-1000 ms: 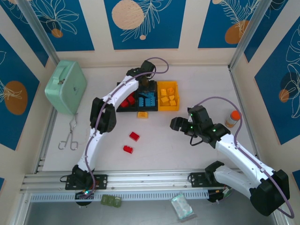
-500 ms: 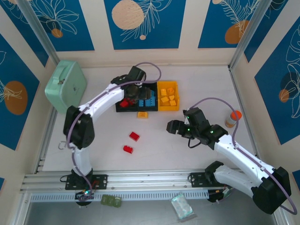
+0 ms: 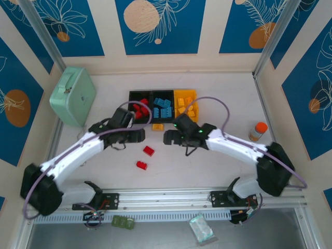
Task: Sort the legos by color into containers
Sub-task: Pick up the lego from the center of the table.
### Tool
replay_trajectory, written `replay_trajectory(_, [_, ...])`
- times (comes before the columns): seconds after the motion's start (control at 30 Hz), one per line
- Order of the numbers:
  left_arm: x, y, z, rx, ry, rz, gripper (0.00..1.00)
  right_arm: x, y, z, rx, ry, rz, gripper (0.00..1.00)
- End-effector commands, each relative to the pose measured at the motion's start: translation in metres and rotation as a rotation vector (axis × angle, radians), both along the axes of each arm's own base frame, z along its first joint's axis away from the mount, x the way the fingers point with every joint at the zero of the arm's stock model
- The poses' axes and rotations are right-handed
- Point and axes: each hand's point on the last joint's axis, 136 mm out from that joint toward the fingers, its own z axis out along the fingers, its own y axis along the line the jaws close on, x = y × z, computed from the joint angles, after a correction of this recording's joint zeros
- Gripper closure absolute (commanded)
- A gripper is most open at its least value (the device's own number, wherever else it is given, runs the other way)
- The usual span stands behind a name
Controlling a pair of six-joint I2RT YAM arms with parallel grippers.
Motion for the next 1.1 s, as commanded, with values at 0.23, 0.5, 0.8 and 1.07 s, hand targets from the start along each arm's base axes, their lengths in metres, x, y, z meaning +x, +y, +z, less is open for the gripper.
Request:
replay_trajectory(0.23, [-0.064, 0.038, -0.002, -0.129, 0.036, 0.119, 0.26, 0.060, 0.046, -0.031, -0.166, -0.021, -0.091, 0.03])
replay_trajectory(0.5, [-0.069, 0.044, -0.008, -0.116, 0.046, 0.131, 0.25, 0.088, 0.062, -0.054, -0.218, -0.014, -0.125, 0.04])
replay_trajectory(0.8, [-0.069, 0.046, -0.012, -0.095, 0.060, 0.130, 0.26, 0.107, 0.065, -0.077, -0.268, 0.014, -0.170, 0.09])
replay_trajectory(1.07, [-0.069, 0.047, -0.016, -0.090, 0.069, 0.139, 0.26, 0.108, 0.067, -0.090, -0.286, 0.029, -0.157, 0.22])
